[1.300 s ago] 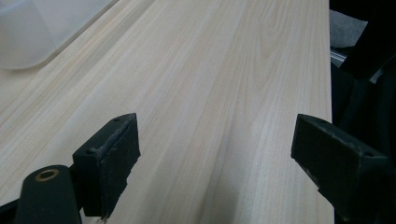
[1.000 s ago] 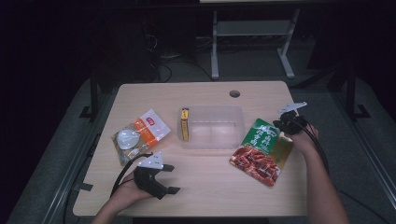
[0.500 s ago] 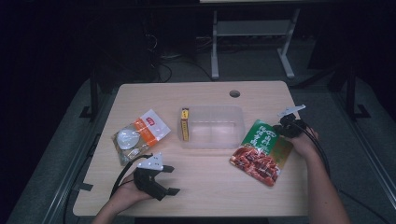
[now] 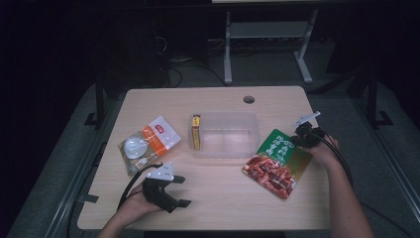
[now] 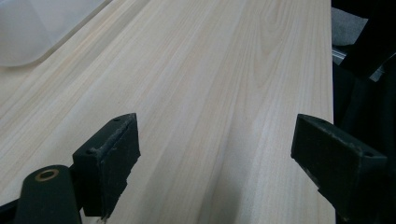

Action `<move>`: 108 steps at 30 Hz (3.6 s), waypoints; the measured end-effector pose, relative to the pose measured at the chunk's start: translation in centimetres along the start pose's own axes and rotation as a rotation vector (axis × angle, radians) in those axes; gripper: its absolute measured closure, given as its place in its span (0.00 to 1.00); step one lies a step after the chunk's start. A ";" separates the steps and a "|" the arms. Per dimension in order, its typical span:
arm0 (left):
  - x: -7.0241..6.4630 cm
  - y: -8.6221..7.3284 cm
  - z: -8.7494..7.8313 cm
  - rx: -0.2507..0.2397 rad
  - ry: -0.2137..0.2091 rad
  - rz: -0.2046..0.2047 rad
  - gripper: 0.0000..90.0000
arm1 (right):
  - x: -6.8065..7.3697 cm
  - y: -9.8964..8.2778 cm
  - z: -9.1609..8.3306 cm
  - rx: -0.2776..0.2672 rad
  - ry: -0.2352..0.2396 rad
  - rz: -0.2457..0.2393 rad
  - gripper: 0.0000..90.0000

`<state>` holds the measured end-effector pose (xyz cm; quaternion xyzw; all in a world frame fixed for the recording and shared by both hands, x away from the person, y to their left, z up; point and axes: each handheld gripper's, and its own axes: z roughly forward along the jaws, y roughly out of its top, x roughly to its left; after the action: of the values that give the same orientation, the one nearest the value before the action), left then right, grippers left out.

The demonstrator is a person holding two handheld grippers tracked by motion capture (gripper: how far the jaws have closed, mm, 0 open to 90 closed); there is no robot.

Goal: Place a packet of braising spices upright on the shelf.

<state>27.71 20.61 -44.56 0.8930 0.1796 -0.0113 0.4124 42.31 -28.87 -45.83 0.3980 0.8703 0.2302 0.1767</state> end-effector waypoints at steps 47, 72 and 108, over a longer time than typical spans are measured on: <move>-0.1 0.3 0.1 0.006 -0.004 0.021 0.17 | 15.5 1.0 -2.0 -0.049 0.400 -0.434 1.00; 1.6 3.7 4.7 0.095 0.026 0.048 0.15 | 15.4 -2.6 -5.7 -0.166 0.295 -0.160 0.45; 1.6 3.6 6.6 0.107 0.047 0.117 0.41 | 14.5 -2.7 -5.2 -0.181 0.267 -0.155 0.42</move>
<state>31.29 14.05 -46.55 0.9228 0.1359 0.0243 0.3597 29.06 -20.58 -44.76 0.2781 0.8898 0.3442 0.1118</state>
